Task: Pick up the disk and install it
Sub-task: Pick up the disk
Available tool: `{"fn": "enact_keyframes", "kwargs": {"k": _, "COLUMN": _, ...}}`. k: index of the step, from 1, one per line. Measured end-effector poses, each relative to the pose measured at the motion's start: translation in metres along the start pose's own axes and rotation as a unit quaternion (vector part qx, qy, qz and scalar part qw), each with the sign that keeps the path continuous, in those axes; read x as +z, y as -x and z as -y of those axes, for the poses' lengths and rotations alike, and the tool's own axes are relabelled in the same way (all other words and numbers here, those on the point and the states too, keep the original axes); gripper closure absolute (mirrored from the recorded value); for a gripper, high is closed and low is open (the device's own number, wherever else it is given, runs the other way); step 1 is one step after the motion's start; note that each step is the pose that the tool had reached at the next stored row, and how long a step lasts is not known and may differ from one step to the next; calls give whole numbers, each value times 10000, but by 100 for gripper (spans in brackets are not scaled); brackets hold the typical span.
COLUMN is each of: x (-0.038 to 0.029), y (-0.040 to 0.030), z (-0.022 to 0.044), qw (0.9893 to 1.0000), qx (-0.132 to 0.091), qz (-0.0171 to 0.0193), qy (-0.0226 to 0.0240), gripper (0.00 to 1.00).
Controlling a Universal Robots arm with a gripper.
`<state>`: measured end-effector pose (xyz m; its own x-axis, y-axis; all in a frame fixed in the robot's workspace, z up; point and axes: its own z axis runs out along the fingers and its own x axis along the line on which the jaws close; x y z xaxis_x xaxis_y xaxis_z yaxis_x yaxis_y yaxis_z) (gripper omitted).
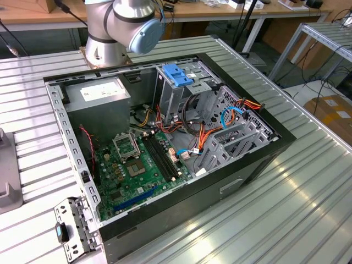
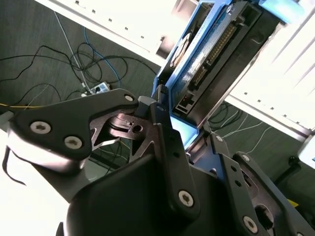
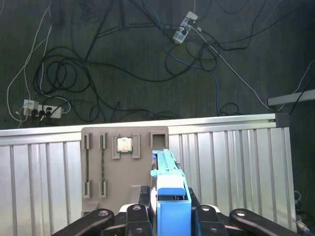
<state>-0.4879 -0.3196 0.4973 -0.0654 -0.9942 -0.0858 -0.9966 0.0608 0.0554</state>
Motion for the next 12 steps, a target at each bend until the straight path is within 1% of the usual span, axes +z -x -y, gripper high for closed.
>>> {"fn": "enact_keyframes", "kwargs": {"k": 1, "x": -5, "y": -27, "z": 46, "qw": 10000, "qx": 1, "qz": -1, "qy": 10, "gripper": 63}}
{"fn": "enact_keyframes", "kwargs": {"k": 3, "x": -11, "y": -69, "z": 115, "qw": 10000, "qx": 2, "qz": -1, "qy": 23, "gripper": 63}}
{"fn": "enact_keyframes", "kwargs": {"k": 5, "x": -16, "y": -101, "z": 161, "qw": 10000, "qx": 3, "qz": -2, "qy": 33, "gripper": 63}}
{"fn": "enact_keyframes", "kwargs": {"k": 7, "x": -22, "y": -149, "z": 218, "qw": 10000, "qx": 4, "qz": -3, "qy": 43, "gripper": 63}}
{"fn": "enact_keyframes", "kwargs": {"k": 10, "x": -29, "y": -200, "z": 281, "qw": 10000, "qx": 5, "qz": -3, "qy": 55, "gripper": 63}}
{"fn": "enact_keyframes", "kwargs": {"k": 12, "x": -36, "y": -251, "z": 348, "qw": 10000, "qx": 6, "qz": -4, "qy": 67, "gripper": 63}}
